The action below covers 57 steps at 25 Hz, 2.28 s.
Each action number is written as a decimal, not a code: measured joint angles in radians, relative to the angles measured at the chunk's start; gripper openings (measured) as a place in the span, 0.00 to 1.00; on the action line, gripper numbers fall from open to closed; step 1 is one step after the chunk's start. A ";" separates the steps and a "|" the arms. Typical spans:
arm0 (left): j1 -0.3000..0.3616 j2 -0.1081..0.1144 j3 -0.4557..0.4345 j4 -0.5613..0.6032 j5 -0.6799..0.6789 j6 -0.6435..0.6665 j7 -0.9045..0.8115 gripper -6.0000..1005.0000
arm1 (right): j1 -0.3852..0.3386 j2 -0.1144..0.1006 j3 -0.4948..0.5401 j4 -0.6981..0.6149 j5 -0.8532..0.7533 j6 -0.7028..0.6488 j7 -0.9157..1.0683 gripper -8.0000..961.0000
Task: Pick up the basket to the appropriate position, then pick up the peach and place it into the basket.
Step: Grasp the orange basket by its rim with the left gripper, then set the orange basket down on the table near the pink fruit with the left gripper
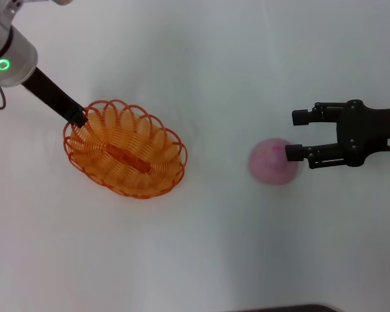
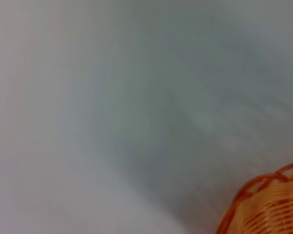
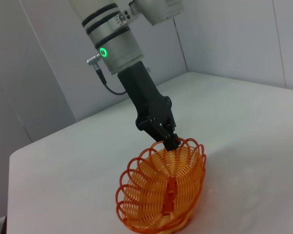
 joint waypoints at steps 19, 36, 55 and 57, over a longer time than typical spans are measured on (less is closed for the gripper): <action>0.050 0.015 -0.445 0.167 -0.054 0.216 -0.060 0.05 | 0.003 0.000 0.000 0.001 0.000 -0.001 0.000 0.89; 0.231 -0.039 -0.499 0.153 -0.139 0.094 -0.164 0.07 | 0.002 -0.001 0.002 0.001 0.000 -0.003 0.003 0.89; 0.225 -0.005 -0.491 0.100 -0.149 0.085 -0.158 0.29 | 0.002 -0.001 0.007 0.000 0.000 0.001 0.000 0.89; 0.227 0.003 -0.491 0.108 -0.153 0.093 -0.150 0.37 | 0.002 -0.001 0.008 -0.002 0.001 0.001 0.000 0.89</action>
